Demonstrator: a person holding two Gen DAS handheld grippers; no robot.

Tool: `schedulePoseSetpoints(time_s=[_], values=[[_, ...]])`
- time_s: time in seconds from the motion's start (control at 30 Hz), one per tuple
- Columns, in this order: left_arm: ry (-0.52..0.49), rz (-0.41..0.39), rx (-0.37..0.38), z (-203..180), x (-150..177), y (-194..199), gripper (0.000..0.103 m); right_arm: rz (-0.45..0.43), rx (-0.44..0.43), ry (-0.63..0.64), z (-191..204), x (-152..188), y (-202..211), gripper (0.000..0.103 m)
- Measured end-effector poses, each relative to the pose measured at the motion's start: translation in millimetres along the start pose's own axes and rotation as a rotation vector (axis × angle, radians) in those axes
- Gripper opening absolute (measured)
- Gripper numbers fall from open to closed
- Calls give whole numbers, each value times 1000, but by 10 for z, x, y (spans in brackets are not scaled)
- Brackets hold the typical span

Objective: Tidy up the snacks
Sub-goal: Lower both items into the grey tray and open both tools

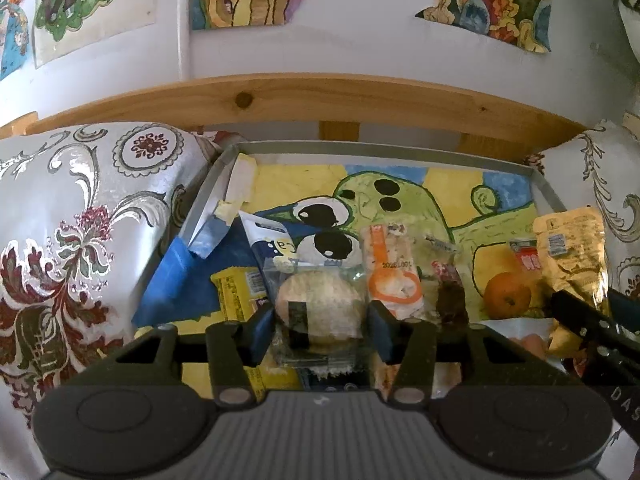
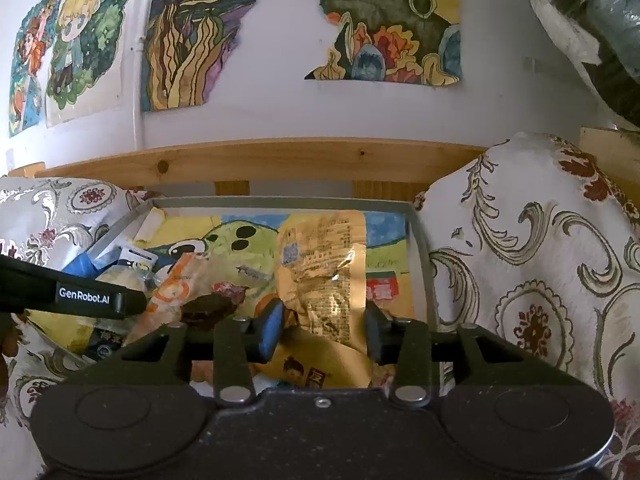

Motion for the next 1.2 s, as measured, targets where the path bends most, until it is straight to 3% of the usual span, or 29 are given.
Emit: schedulePoseSetpoints(time_s=[0.43, 0.73, 1.2], values=[[-7, 1, -25, -17, 16, 23, 83, -2, 12, -3, -25, 30, -52, 68], [62, 17, -48, 91, 94, 46, 96, -11, 20, -20, -49, 23, -36, 82], [119, 17, -83, 209, 171, 130, 102, -26, 28, -52, -71, -31, 29, 92]])
Point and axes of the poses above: each gripper's, at about its wrist camera, not at the fingertips, and y roughly against the way its jaws point, z to its left, x to its underside, the point moved 3 cm from there along -y, roughly the way its jaws point, and after that the axes turned 15 degrees about -y, right-handed, at the moved point
